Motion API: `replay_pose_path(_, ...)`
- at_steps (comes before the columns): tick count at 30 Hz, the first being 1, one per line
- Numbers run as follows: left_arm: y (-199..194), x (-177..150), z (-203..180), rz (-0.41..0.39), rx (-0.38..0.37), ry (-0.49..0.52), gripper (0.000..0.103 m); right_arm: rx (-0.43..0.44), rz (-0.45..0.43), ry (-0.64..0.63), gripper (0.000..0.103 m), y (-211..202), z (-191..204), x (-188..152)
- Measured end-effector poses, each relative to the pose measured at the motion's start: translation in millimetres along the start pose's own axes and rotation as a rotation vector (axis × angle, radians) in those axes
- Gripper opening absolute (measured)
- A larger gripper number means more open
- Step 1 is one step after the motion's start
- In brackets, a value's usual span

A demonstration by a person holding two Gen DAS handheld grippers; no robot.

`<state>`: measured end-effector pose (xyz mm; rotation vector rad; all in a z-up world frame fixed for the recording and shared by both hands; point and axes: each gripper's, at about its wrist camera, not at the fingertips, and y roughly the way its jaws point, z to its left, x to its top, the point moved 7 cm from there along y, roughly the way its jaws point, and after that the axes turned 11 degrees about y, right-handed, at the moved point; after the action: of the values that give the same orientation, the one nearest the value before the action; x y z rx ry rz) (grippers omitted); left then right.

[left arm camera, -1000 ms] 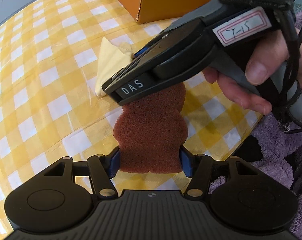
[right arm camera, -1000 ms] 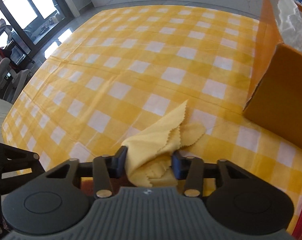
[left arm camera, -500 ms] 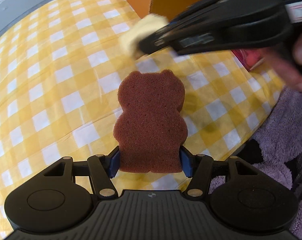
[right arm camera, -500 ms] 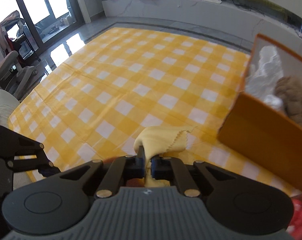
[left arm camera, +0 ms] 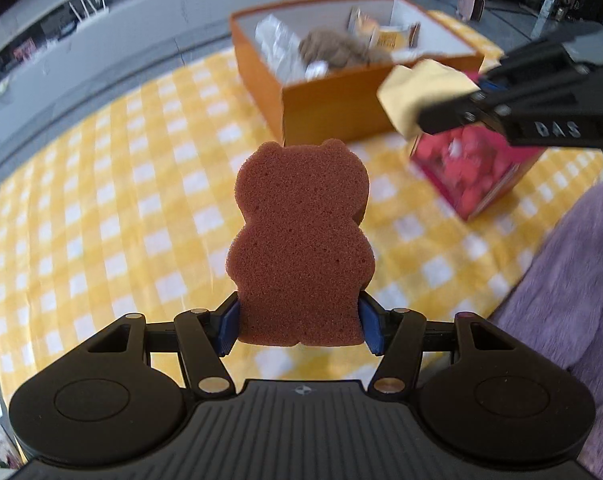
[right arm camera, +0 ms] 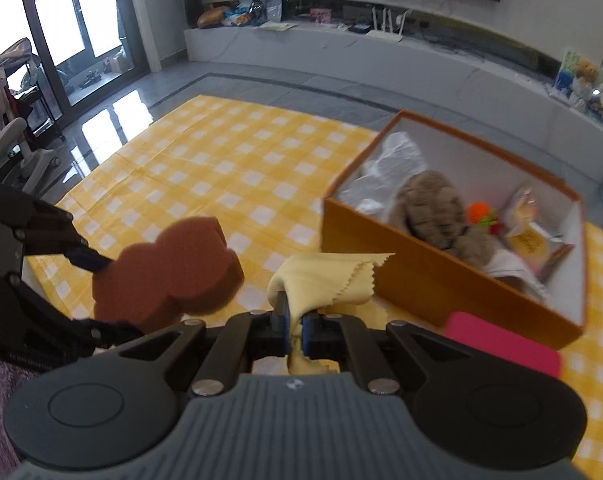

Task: Organize soft objects
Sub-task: 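Carry the sponge and cloth over the orange box with both tools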

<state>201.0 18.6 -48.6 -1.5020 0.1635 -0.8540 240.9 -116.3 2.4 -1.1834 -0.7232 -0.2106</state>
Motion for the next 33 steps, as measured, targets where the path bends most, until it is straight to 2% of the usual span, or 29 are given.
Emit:
replay_pose_path(7, -6, 59, -26, -0.063, 0.037, 0.018, 0.068, -0.102, -0.094, -0.034, 0.004, -46, -37, 18)
replay_pose_path(14, 1, 118, -37, -0.129, 0.051, 0.017, 0.068, -0.161, -0.122, -0.035, 0.004, -57, -79, 38)
replay_pose_path(20, 17, 168, -34, -0.185, 0.053, 0.001, 0.068, -0.182, -0.098, 0.006, 0.004, -38, -114, 60)
replay_pose_path(27, 48, 208, -18, -0.179, 0.056, -0.026, 0.068, -0.192, -0.015, 0.037, 0.004, 8, -149, 81)
replay_pose_path(33, 79, 232, -9, -0.157, 0.022, -0.054, 0.068, -0.226, 0.058, 0.036, 0.004, 52, -172, 94)
